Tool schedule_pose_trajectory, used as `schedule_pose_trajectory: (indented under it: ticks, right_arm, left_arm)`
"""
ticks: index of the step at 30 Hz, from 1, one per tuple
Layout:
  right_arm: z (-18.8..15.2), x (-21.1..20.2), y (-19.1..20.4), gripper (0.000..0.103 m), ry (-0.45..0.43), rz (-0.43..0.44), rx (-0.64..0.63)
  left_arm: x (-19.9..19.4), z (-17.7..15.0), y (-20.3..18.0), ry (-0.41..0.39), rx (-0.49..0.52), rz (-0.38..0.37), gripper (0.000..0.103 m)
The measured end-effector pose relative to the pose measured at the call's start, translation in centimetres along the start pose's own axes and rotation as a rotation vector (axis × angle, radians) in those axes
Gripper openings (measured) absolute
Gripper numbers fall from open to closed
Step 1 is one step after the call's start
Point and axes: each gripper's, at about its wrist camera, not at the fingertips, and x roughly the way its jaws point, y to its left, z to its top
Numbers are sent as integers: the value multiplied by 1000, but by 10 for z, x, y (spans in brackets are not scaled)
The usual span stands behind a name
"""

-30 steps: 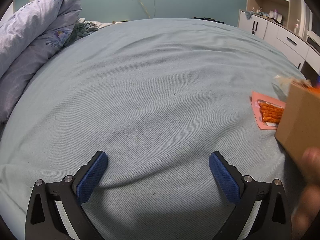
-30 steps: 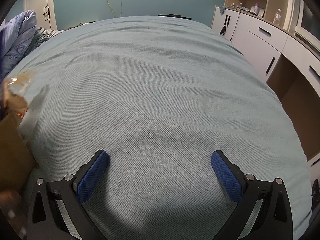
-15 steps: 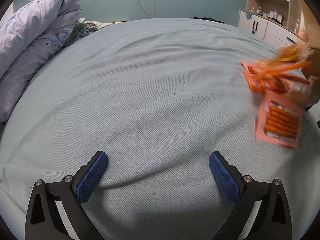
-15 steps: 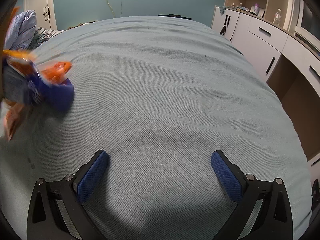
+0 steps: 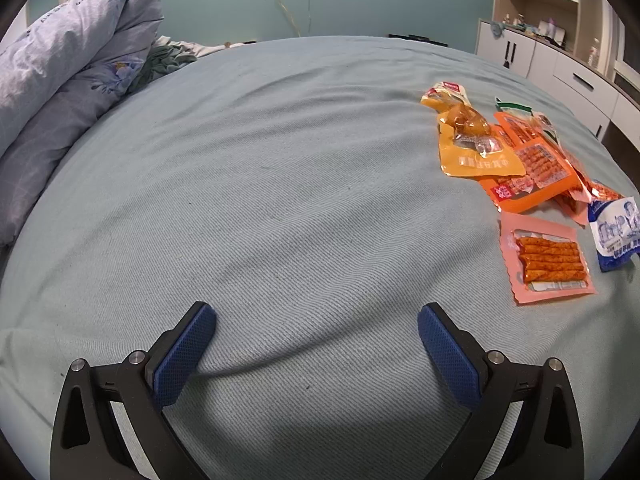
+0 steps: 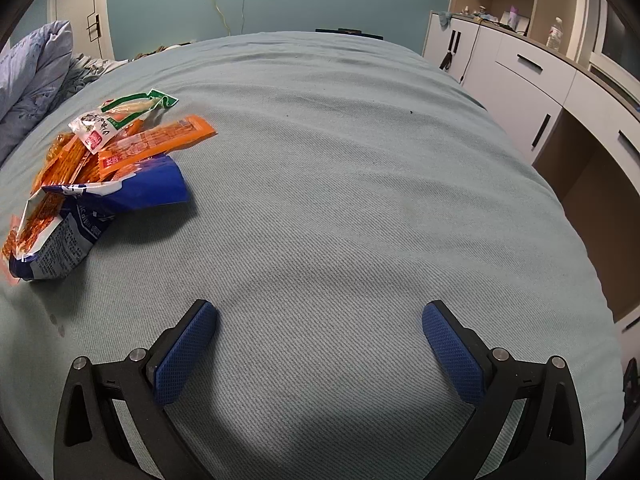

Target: Organize snacks

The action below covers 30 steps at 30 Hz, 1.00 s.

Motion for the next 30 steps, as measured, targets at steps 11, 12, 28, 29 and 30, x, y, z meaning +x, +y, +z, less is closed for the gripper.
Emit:
schedule_pose_trajectory:
  ticks: [11, 12, 28, 29, 30]
  right_arm:
    - [0, 0, 0, 103, 1, -2, 2]
    - [0, 0, 0, 103, 1, -2, 2]
    - [0, 0, 0, 103, 1, -4, 4]
    - [0, -1, 0, 103, 1, -4, 4]
    - [0, 0, 0, 103, 1, -4, 4]
  left_arm:
    - [0, 0, 0, 0, 0, 1, 103]
    - [0, 0, 0, 0, 1, 1, 103]
    - [1, -1, 1, -6, -3, -6, 103]
    - [2, -2, 3, -6, -12, -18, 103]
    - [2, -2, 4, -5, -17, -25, 103]
